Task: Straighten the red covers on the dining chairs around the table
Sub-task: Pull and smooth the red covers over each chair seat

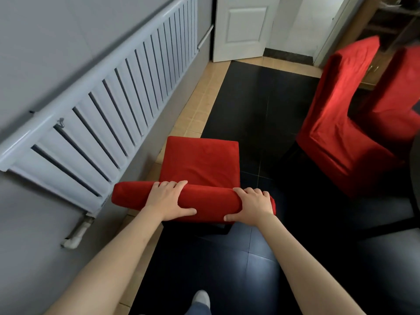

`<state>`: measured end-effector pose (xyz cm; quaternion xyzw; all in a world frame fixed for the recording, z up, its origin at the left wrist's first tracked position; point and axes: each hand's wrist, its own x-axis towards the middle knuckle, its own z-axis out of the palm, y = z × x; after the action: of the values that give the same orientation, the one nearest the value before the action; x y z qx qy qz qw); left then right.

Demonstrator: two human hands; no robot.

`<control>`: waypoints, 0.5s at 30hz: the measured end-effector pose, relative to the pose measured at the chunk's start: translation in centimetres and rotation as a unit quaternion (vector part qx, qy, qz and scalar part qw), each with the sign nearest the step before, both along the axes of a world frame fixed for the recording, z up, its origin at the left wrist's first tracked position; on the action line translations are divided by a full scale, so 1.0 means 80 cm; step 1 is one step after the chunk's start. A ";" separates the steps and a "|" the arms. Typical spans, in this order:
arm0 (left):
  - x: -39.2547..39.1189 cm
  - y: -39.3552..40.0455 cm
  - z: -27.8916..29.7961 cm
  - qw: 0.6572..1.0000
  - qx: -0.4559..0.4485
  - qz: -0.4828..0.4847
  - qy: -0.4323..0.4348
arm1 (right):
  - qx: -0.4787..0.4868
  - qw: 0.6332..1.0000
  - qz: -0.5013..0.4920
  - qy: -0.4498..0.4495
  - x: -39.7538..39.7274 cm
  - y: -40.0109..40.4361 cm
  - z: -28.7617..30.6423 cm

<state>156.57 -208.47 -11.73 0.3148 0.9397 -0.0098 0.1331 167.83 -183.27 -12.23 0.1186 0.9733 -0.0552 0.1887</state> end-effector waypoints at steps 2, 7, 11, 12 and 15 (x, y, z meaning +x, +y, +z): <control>0.001 -0.002 -0.001 1.000 0.003 -0.002 0.009 | 0.008 1.000 -0.006 0.001 0.001 -0.003 0.000; 0.007 -0.008 0.000 1.000 0.000 -0.018 0.011 | 0.013 1.000 -0.022 0.009 0.017 -0.015 0.001; 0.012 -0.017 0.004 0.999 -0.005 -0.042 0.001 | 0.016 0.999 -0.046 0.011 0.035 -0.032 0.004; 0.014 -0.020 0.003 0.999 -0.007 -0.051 -0.001 | 0.017 0.998 -0.053 0.010 0.041 -0.038 0.005; 0.020 -0.033 0.002 0.997 -0.006 -0.075 0.000 | 0.019 0.997 -0.075 0.009 0.062 -0.060 0.004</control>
<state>158.20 -211.07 -11.57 0.3836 0.9134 -0.0259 0.1341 172.75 -188.05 -11.88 0.1944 0.9641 -0.0519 0.1730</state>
